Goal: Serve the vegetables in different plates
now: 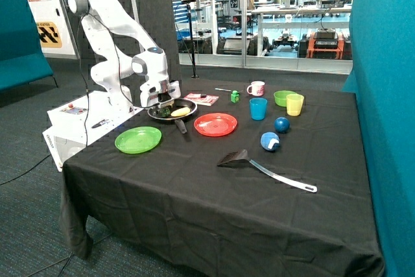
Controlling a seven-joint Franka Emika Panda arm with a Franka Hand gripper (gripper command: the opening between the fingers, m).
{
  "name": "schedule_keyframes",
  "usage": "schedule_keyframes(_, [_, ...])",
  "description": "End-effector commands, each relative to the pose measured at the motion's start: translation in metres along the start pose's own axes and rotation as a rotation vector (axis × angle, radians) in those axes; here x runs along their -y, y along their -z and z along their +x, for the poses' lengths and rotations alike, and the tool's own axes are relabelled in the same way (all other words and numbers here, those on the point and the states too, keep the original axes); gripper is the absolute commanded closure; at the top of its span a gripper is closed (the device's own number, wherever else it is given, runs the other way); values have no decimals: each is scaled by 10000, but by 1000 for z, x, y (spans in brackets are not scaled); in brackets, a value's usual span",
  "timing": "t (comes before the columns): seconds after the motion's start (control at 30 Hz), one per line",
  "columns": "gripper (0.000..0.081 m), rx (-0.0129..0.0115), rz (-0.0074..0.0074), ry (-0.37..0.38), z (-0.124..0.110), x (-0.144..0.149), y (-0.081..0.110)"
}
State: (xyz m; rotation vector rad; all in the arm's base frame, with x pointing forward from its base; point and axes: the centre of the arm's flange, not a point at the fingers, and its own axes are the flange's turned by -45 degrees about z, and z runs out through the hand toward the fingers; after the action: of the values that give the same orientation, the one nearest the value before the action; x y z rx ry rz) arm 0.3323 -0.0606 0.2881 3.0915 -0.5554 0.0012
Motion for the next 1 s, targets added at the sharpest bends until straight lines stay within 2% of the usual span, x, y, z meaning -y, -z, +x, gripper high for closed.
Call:
schedule_keyframes(0.0, [152,9,5,-119,7,-1,-2])
schedule_keyframes(0.5, [226,9,5,19,11,8,-9])
schedule_keyframes(0.6, [262,9,5,52,12,11,-11])
schedule_keyframes(0.67, [337,9,5,88,12,12,-12])
schedule_keyframes(0.7, [418,9,5,80,12,13,-13])
schedule_keyframes(0.77, [646,9,5,90,12,14,-14])
schedule_keyframes(0.8, [727,9,5,30,11,15,-15])
schedule_keyframes(0.87, [788,9,5,79,11,15,-15])
schedule_keyframes(0.97, [805,9,5,34,11,16,-15])
